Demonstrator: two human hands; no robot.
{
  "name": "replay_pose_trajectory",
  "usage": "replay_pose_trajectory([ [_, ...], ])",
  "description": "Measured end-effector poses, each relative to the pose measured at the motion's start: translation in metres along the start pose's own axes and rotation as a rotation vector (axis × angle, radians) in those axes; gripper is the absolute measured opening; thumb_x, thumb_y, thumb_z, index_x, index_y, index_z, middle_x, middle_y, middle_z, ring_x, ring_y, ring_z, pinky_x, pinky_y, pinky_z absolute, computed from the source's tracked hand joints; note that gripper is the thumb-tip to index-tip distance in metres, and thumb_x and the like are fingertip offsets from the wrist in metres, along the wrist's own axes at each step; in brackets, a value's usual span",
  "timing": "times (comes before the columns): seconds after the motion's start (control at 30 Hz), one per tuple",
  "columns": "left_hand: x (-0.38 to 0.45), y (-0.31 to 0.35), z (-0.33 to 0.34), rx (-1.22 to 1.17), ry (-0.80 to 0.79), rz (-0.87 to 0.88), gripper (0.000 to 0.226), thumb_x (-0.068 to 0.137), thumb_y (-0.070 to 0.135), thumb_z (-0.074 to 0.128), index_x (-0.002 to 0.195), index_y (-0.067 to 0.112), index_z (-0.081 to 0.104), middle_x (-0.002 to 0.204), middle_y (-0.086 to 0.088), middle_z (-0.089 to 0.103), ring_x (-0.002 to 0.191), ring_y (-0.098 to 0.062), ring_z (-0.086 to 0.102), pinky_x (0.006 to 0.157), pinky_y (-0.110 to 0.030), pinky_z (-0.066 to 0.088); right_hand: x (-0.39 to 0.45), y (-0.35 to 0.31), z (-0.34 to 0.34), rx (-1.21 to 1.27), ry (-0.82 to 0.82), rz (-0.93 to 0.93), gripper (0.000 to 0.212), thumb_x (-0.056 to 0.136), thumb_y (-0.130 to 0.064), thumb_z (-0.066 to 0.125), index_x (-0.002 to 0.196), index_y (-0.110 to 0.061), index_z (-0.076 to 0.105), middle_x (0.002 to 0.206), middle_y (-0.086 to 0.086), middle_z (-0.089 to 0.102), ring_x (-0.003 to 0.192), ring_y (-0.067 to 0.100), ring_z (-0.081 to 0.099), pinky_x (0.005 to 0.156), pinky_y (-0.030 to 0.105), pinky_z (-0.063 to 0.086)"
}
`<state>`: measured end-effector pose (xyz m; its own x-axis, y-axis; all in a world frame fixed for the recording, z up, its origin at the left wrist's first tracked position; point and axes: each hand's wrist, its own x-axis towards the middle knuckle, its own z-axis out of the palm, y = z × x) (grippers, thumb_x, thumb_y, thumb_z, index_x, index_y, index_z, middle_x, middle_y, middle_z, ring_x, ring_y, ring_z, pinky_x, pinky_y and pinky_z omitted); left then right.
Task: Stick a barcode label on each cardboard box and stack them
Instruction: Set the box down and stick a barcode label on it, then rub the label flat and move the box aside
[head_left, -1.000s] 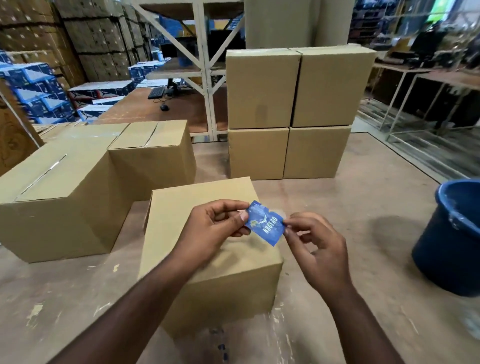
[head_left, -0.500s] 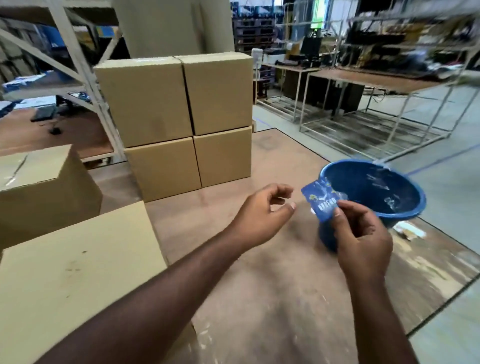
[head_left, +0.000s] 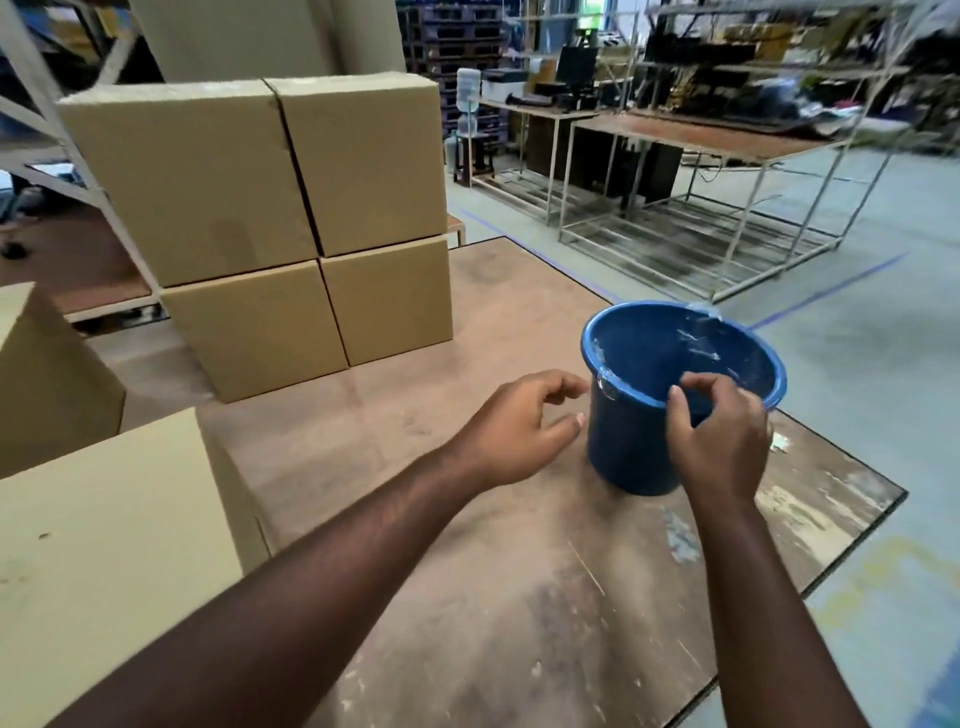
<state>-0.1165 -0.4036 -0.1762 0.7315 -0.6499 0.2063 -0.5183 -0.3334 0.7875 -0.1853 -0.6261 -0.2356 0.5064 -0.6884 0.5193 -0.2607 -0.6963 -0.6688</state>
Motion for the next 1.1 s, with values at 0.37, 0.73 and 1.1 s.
replay_pose_trajectory([
  [0.37, -0.129, -0.008, -0.114, 0.104, 0.201, -0.066, 0.033, 0.101, 0.032, 0.061, 0.134, 0.027, 0.063, 0.129, 0.02, 0.064, 0.124, 0.005, 0.055, 0.108, -0.027, 0.047, -0.143, -0.165, 0.016, 0.749, -0.417, -0.457, 0.022, 0.095, -0.008, 0.069, 0.114, -0.02, 0.07, 0.113, -0.012, 0.072, 0.102, 0.018, 0.069, 0.082, 0.041, 0.058],
  [0.73, -0.365, -0.073, -0.233, 0.56, 0.413, -0.567, 0.055, 0.101, 0.037, 0.057, 0.153, 0.037, 0.039, 0.17, 0.013, 0.01, 0.157, -0.008, 0.006, 0.126, -0.041, -0.001, -0.241, -0.305, 0.008, 0.18, -1.22, -1.349, 0.081, 0.1, -0.073, 0.033, 0.165, -0.04, -0.003, 0.169, -0.025, -0.017, 0.154, 0.002, -0.027, 0.127, 0.037, -0.005],
  [1.1, -0.385, -0.098, -0.207, 0.628, 0.434, -0.639, 0.07, 0.1, 0.05, 0.017, 0.162, 0.02, 0.018, 0.17, 0.009, 0.004, 0.155, -0.002, -0.007, 0.124, -0.031, -0.012, -0.265, -0.335, 0.051, -0.159, -1.322, -1.477, 0.08, 0.096, -0.077, 0.0, 0.164, -0.037, -0.011, 0.17, -0.017, -0.017, 0.154, 0.001, -0.023, 0.128, 0.038, -0.012],
])
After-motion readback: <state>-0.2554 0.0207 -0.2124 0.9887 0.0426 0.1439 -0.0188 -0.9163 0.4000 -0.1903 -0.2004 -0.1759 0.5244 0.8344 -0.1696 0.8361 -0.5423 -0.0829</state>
